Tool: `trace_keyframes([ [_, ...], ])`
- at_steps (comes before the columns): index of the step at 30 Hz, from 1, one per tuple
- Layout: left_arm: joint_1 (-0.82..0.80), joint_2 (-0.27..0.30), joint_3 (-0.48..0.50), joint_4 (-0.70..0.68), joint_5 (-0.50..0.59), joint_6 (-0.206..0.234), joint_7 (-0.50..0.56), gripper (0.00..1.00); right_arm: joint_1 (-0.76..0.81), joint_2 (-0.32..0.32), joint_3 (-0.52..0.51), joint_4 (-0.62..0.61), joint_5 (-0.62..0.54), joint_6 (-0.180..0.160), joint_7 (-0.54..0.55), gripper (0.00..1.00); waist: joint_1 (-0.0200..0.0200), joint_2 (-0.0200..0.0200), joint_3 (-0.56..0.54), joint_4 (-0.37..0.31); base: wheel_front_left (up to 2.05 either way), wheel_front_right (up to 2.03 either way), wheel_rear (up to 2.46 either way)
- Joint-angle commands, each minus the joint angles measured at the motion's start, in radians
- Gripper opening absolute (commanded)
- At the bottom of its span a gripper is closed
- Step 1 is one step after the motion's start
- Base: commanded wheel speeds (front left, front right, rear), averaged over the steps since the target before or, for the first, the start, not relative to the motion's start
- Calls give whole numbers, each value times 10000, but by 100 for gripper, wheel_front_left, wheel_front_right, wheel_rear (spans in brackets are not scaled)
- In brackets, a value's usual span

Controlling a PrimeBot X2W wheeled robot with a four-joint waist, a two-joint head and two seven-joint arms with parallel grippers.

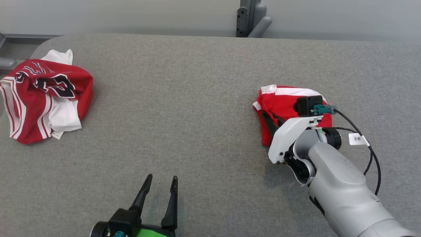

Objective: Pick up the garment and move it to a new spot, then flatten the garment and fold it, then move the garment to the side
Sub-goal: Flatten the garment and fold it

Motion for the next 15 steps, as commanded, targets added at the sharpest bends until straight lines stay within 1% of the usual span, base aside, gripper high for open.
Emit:
trace_keyframes([
  [1,110,20,96,44,-69,24,-30,100,36,4,92,-109,-99,-1,-144,100,0,33,-62,-60,0,0,0],
  [2,171,20,141,56,-77,29,-32,100,101,1,158,-208,-146,-3,-243,100,0,33,-107,-103,0,0,0],
  [5,428,20,307,80,-72,26,-30,100,602,-192,297,-1089,-163,-3,-725,100,0,33,-330,-286,0,0,0],
  [6,428,20,307,80,-72,26,-30,100,602,-192,297,-1089,-163,-3,-725,100,0,33,-330,-286,0,0,0],
  [9,551,20,515,49,-82,30,-30,100,1184,-613,213,-2201,-118,-3,-1082,100,0,33,-486,-447,0,0,0],
  [11,615,20,612,-4,-103,70,-30,100,1658,-988,-47,-2936,-192,-3,-1270,100,0,33,-543,-564,0,0,0],
  [15,761,20,741,-81,-112,107,-30,100,2700,-1572,-1134,-4226,-298,-3,-1719,100,0,33,-663,-765,0,0,0],
])
